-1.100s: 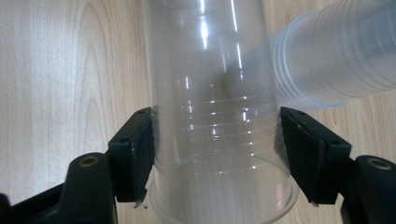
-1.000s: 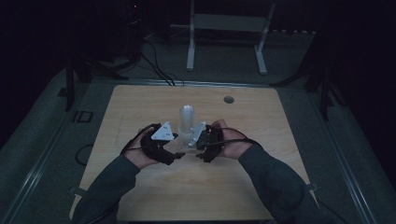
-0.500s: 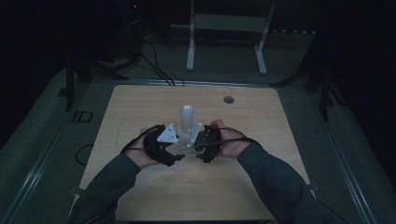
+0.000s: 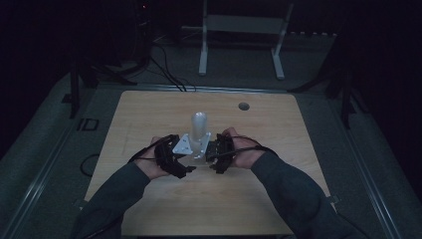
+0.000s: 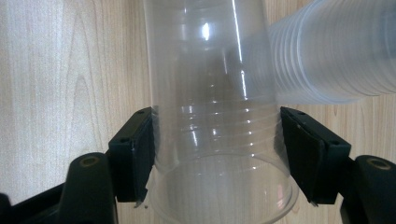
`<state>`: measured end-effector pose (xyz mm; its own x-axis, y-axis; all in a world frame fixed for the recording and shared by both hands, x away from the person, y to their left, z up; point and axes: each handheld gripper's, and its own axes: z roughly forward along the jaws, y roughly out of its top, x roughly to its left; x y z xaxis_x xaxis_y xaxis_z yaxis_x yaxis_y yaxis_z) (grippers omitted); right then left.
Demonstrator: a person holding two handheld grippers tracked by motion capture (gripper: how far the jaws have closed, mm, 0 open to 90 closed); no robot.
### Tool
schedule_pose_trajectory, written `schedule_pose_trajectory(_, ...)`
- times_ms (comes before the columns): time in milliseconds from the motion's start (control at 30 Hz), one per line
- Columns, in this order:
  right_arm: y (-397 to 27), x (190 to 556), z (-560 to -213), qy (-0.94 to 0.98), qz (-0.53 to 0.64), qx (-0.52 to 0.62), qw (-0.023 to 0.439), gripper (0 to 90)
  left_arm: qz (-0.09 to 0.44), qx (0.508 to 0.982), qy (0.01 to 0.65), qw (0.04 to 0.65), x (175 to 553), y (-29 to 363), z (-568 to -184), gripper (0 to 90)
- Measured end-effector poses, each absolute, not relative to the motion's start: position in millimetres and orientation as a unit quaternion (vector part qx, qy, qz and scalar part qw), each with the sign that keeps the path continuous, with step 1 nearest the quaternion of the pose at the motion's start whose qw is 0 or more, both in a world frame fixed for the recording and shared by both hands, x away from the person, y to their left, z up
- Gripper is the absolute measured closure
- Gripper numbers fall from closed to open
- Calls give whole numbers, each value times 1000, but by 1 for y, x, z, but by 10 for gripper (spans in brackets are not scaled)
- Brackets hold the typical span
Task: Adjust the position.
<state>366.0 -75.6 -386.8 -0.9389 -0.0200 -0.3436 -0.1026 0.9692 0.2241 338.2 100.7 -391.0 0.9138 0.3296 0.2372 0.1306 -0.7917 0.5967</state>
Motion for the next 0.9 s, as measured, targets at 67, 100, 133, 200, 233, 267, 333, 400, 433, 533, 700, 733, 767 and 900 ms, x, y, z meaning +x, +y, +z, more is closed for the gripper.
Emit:
schedule_pose_trajectory(67, -74, 366, -387, 977, 116, -33, 175, 312, 167, 933, 121, 294, 338, 99, -392, 277)
schedule_pose_trajectory(100, -74, 366, -387, 977, 117, -34, 176, 312, 167, 934, 120, 292, 338, 98, -392, 277)
schedule_pose_trajectory(133, -73, 365, -387, 977, 117, -32, 178, 312, 168, 935, 120, 290, 338, 97, -393, 277)
schedule_pose_trajectory(200, -72, 365, -387, 976, 117, -35, 179, 312, 169, 935, 121, 286, 338, 96, -394, 277)
schedule_pose_trajectory(233, -72, 365, -388, 976, 117, -36, 181, 312, 170, 936, 118, 285, 338, 95, -394, 276)
schedule_pose_trajectory(267, -71, 365, -388, 976, 115, -38, 182, 313, 170, 936, 117, 284, 338, 94, -395, 277)
schedule_pose_trajectory(333, -70, 364, -388, 976, 113, -38, 184, 313, 171, 937, 118, 282, 338, 93, -396, 276)
schedule_pose_trajectory(400, -69, 364, -388, 975, 113, -42, 186, 313, 171, 937, 117, 280, 339, 93, -397, 276)
schedule_pose_trajectory(433, -69, 364, -388, 975, 113, -42, 186, 314, 171, 937, 117, 280, 339, 93, -398, 276)
schedule_pose_trajectory(533, -69, 362, -387, 976, 114, -40, 183, 314, 168, 937, 121, 280, 339, 93, -399, 276)
schedule_pose_trajectory(700, -70, 363, -386, 975, 115, -45, 184, 315, 166, 938, 122, 280, 339, 93, -401, 277)
schedule_pose_trajectory(733, -70, 362, -386, 975, 117, -40, 184, 315, 167, 937, 123, 280, 340, 93, -401, 277)
schedule_pose_trajectory(767, -70, 362, -386, 975, 119, -42, 185, 315, 166, 936, 124, 283, 340, 93, -402, 280)
schedule_pose_trajectory(900, -69, 361, -385, 974, 124, -38, 184, 316, 165, 939, 118, 278, 341, 94, -402, 298)
